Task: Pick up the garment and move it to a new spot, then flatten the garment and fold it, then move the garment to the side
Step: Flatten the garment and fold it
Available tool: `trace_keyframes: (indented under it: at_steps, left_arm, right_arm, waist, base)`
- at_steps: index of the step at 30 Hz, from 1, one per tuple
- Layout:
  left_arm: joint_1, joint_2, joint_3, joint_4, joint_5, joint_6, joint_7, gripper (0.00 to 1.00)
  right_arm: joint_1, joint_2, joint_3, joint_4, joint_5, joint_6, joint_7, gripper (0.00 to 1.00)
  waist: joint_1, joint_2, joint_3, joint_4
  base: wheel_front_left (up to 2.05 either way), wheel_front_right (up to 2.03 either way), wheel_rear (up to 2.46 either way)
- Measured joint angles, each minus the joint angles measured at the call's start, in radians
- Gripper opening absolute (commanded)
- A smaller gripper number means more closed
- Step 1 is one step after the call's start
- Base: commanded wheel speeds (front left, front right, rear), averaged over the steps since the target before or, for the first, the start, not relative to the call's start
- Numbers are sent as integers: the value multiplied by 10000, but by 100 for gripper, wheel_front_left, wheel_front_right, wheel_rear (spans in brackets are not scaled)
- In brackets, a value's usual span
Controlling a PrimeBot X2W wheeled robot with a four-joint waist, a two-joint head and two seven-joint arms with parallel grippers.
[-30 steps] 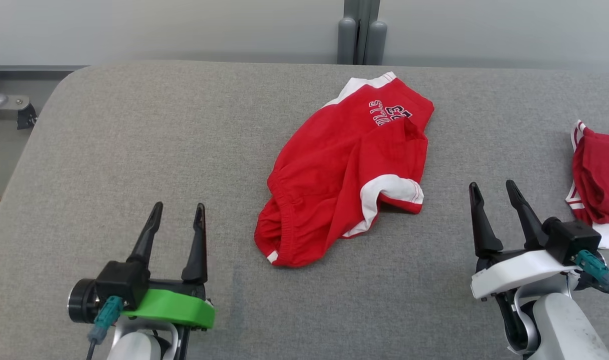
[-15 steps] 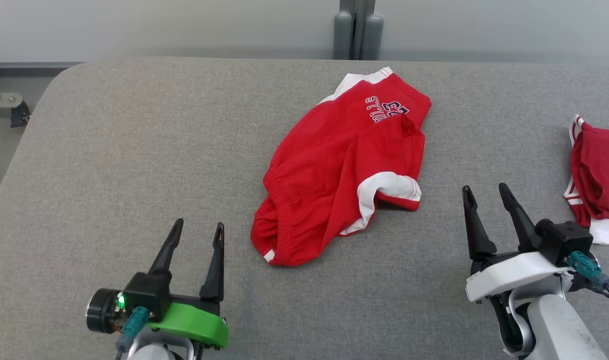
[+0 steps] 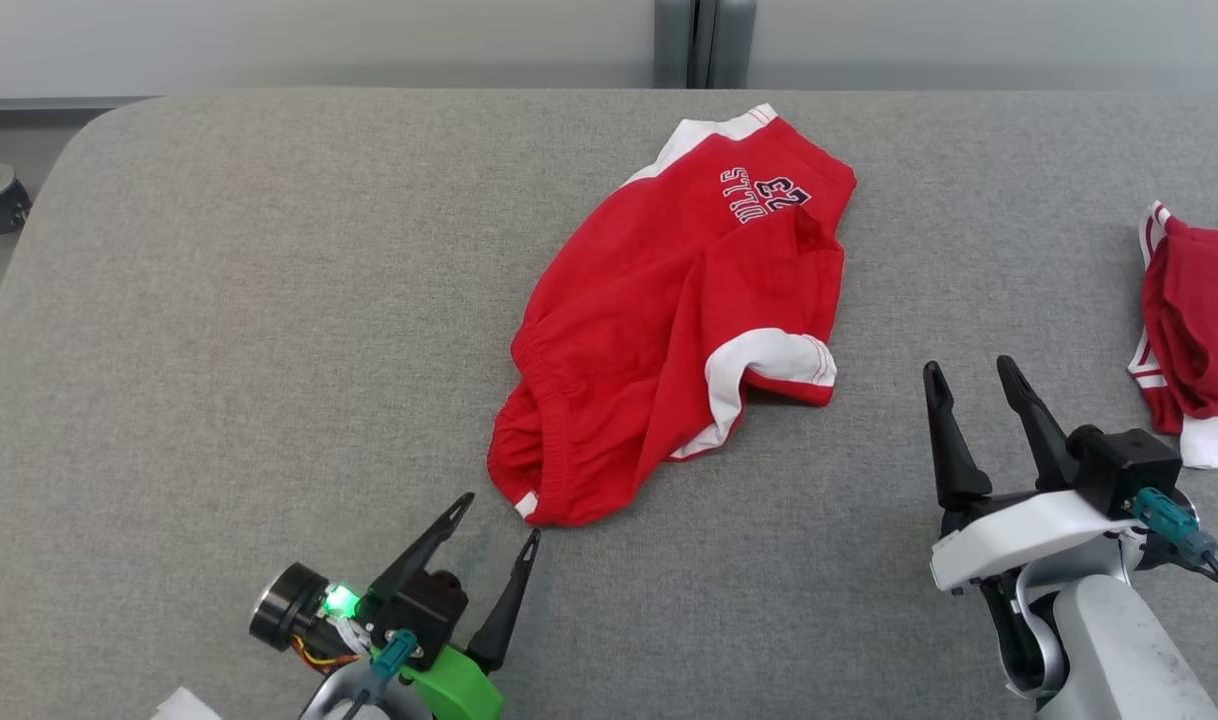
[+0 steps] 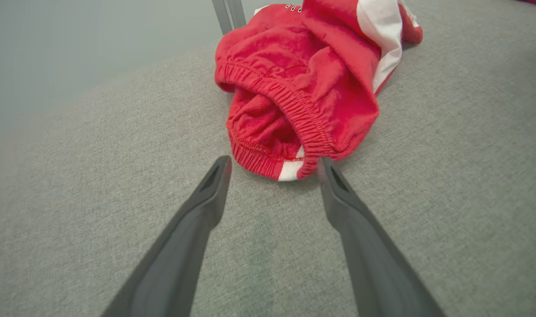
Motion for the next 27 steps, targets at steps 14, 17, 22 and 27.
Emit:
trace_keyframes:
  at_steps: [14, 17, 22, 27]
  left_arm:
    - [-1360, -90, -970, 1601, -109, -10, 0, 100]
    - [-1469, -90, -965, 1632, -148, -8, 0, 100]
    - [-1531, -90, -1055, 1743, -318, -10, 0, 42]
    - [-1640, -205, -1216, 1628, -884, -10, 0, 0]
  right_arm:
    - [-243, 2, 65, -35, -90, 0, 0, 100]
    - [-262, 12, 69, -130, -90, 0, 0, 100]
    - [-269, 6, 104, -142, -90, 0, 0, 100]
    - [-517, -123, 518, 136, -92, 0, 167, 100]
  waist:
    - [0, 0, 484, -275]
    - [0, 0, 550, -318]
    - [0, 0, 619, -327]
    - [0, 0, 673, -230]
  base:
    - [0, 0, 0]
    - [0, 0, 0]
    - [0, 0, 0]
    - [0, 0, 0]
